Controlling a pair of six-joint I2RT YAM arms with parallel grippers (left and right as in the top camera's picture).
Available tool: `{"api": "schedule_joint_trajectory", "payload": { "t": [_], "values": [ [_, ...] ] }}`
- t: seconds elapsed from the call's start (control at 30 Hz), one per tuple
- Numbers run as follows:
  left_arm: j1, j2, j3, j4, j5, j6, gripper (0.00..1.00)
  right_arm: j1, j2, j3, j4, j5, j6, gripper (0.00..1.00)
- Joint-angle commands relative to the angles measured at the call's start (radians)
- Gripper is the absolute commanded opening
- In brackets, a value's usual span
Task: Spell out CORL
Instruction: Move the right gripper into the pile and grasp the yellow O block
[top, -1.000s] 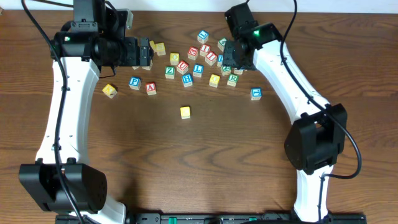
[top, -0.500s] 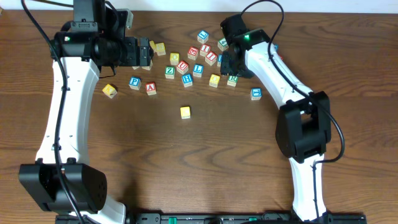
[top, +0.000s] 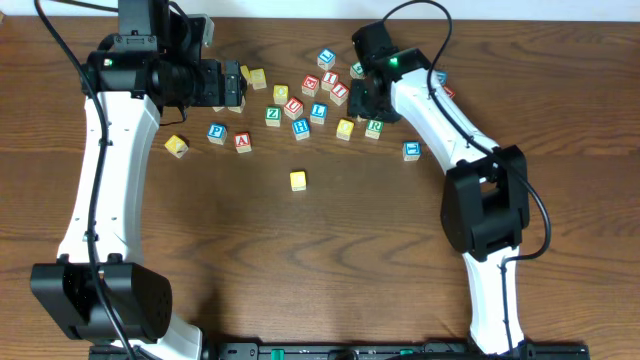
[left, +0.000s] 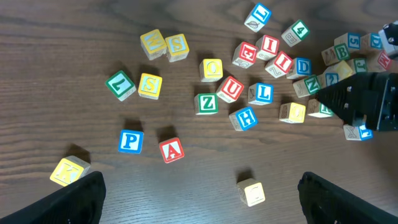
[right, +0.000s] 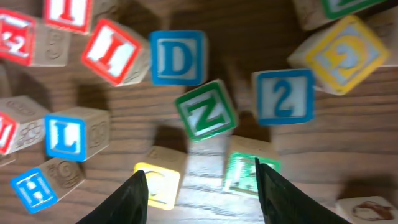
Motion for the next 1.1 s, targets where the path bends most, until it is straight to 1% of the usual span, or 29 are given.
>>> {"api": "schedule_joint_trajectory", "payload": {
  "t": [0.0, 0.17, 0.57, 1.07],
  "values": [
    [0.002, 0.006, 0.027, -0.002, 0.015, 0.014, 0.98, 0.029, 0.028, 0.006, 0.006, -0.013, -0.008, 0.51],
    [0.002, 0.006, 0.027, -0.002, 0.015, 0.014, 0.98, 0.048, 0.060, 0.006, 0.015, -0.018, 0.002, 0.51],
    [0.002, 0.006, 0.027, -0.002, 0.015, 0.014, 0.98, 0.058, 0.061, 0.006, 0.045, -0.017, 0.002, 0.51],
    [0.002, 0.006, 0.027, -0.002, 0.015, 0.014, 0.98, 0.072, 0.068, 0.000, 0.052, -0.002, 0.041, 0.50]
  ]
}}
